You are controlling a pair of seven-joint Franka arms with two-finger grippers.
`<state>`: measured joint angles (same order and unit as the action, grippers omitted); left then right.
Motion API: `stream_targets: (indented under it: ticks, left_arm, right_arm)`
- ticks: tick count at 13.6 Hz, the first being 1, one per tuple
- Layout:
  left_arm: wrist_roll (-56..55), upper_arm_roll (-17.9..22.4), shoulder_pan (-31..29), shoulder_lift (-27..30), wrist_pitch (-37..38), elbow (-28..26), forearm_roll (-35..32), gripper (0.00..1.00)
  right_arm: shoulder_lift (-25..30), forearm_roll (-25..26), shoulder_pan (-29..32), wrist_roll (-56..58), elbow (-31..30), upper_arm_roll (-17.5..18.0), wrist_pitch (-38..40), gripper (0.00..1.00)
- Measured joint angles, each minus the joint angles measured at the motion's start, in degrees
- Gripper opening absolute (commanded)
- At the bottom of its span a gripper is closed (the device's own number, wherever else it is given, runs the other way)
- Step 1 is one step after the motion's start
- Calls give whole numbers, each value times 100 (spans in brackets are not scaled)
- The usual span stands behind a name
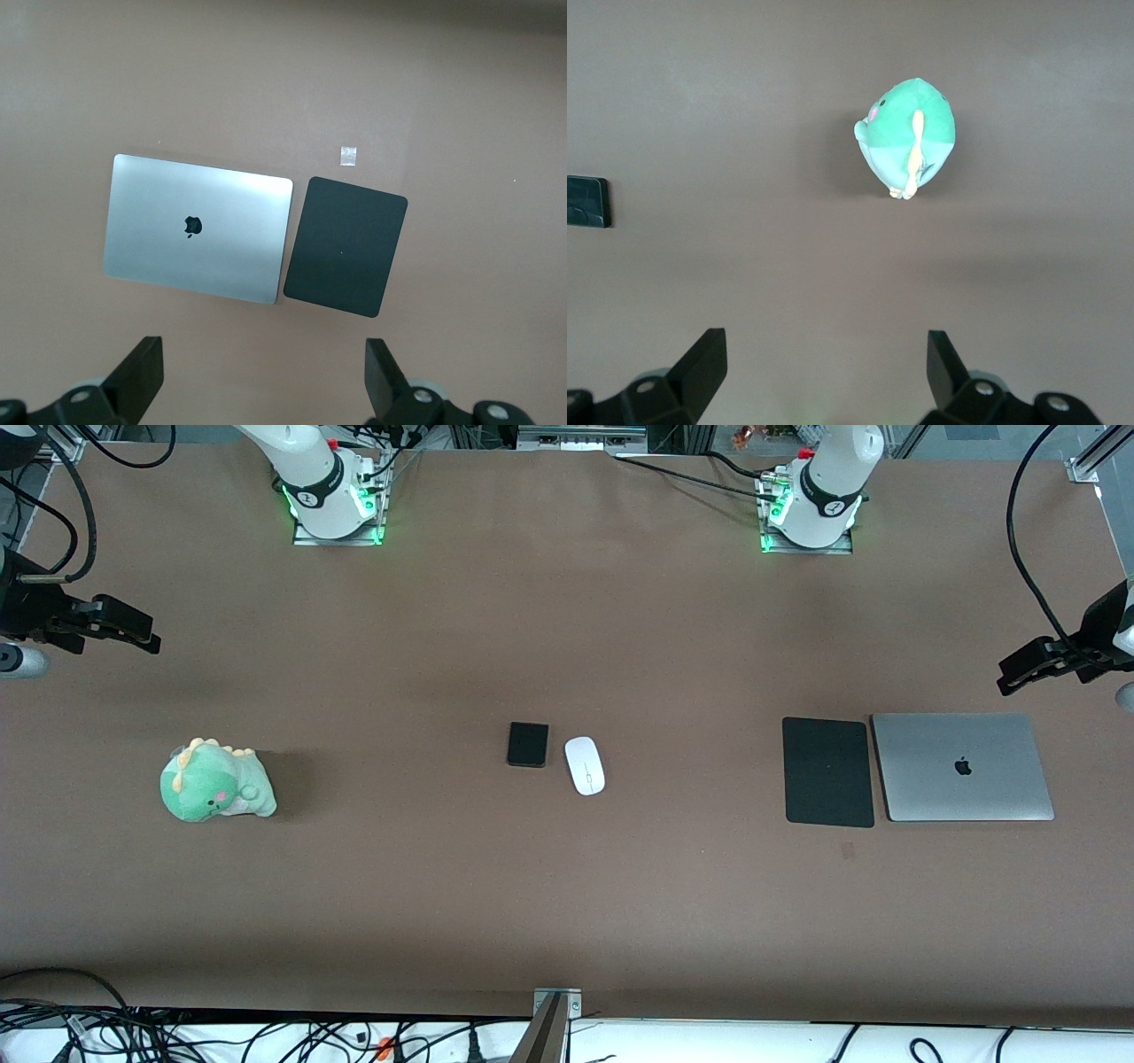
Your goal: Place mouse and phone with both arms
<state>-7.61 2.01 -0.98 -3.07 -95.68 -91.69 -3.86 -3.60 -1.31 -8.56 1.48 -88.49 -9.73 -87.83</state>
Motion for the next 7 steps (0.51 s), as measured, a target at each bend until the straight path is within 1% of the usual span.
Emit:
stream_targets:
  ticks: [7]
  left_arm:
    - [105, -43, 24, 10, 1, 41, 0, 100]
  right_arm:
    - [0, 0, -5, 0, 0, 5, -1, 100]
